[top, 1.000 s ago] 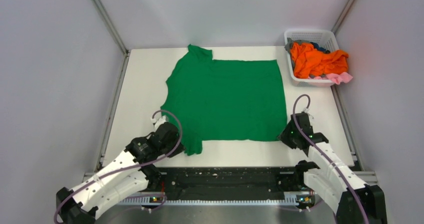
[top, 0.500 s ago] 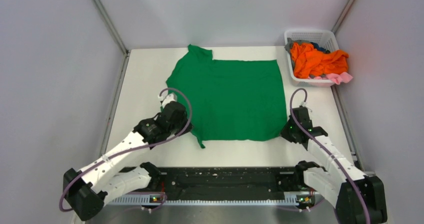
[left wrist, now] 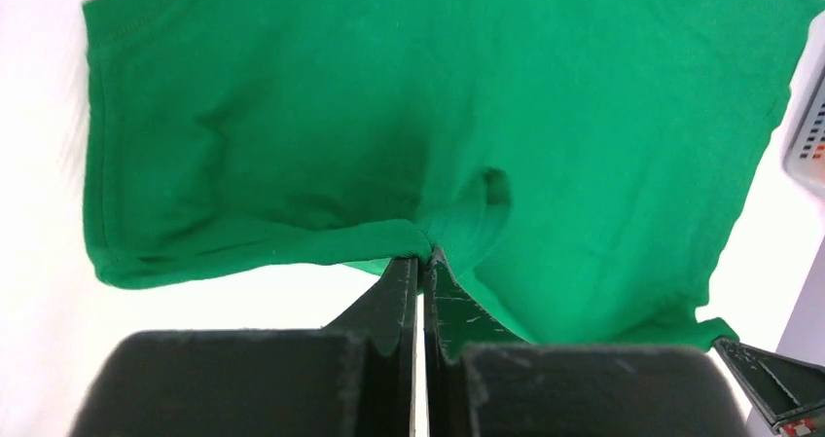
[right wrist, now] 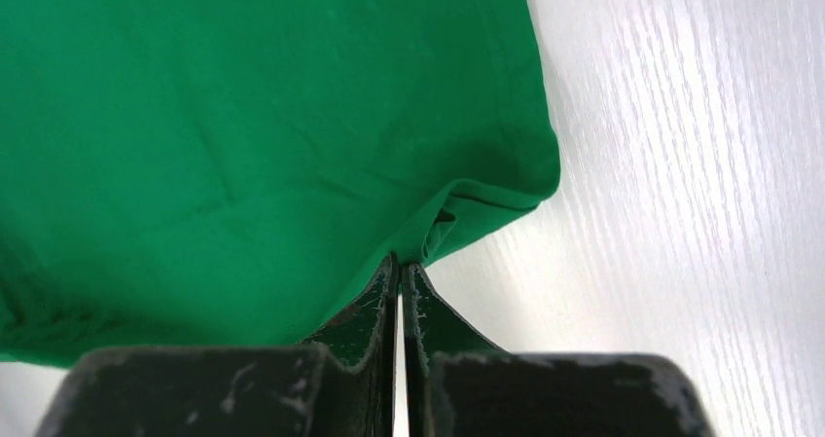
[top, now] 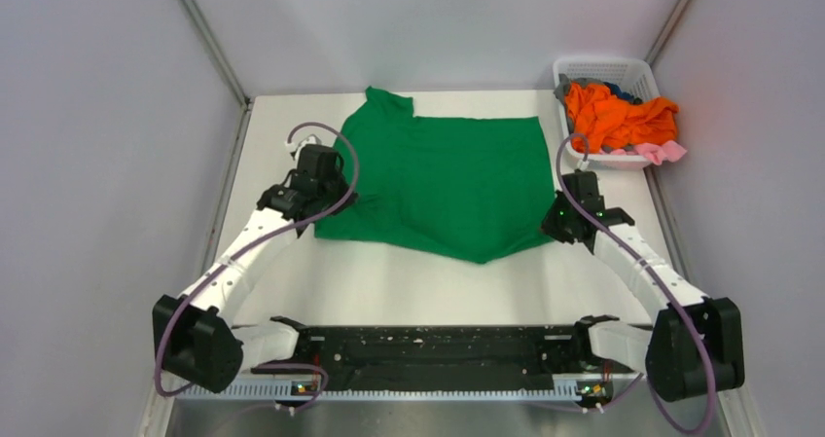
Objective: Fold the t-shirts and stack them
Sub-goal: Fold the flattened tshirt in 1/3 of the way
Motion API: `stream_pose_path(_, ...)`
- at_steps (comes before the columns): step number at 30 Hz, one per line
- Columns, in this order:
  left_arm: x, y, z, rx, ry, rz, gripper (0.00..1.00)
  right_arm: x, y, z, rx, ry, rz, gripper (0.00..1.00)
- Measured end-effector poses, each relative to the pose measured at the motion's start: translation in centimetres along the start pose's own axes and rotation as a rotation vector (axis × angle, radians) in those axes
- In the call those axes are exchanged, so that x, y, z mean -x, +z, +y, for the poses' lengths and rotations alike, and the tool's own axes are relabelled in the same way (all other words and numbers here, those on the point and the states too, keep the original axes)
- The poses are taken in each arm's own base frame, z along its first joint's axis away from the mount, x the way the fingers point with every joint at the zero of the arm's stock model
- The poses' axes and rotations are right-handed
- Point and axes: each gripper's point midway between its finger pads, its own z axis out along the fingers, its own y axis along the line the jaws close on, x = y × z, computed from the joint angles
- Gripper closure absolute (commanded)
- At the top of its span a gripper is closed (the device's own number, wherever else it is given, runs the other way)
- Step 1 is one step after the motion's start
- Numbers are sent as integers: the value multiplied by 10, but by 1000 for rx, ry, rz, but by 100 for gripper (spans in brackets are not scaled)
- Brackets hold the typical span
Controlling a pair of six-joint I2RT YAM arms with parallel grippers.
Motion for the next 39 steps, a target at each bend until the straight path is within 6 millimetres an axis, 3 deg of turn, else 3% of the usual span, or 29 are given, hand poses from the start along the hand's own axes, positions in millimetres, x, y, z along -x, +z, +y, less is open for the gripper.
stream_pose_path(11,52,15,-2,-10,11,-82,100,34,16,5,-49,-5,-17,100)
stream_pose_path(24,76,59,5,20,30,-60,99,65,43,12,-83,8,-26,100)
stream_pose_path(26,80,69,8,31,23,-60,89,68,48,11,-92,11,-26,96)
stream_pose_path(28,83,82,14,49,20,-53,64,71,54,11,-96,14,-29,88)
stream_pose_path(30,89,99,19,73,18,-43,36,74,61,11,-103,16,-33,62)
stream_pose_path(31,93,108,21,84,20,-39,10,76,64,11,-105,22,-36,49)
stream_pose_path(32,99,118,23,102,11,-28,2,79,68,11,-115,18,-39,41)
stream_pose_path(34,110,134,24,129,5,-12,1,84,72,11,-128,19,-48,25)
stream_pose_path(37,133,144,20,138,-16,-19,1,93,72,14,-126,21,-75,11)
stream_pose_path(39,139,140,14,107,-24,-18,1,96,69,16,-117,19,-89,9)
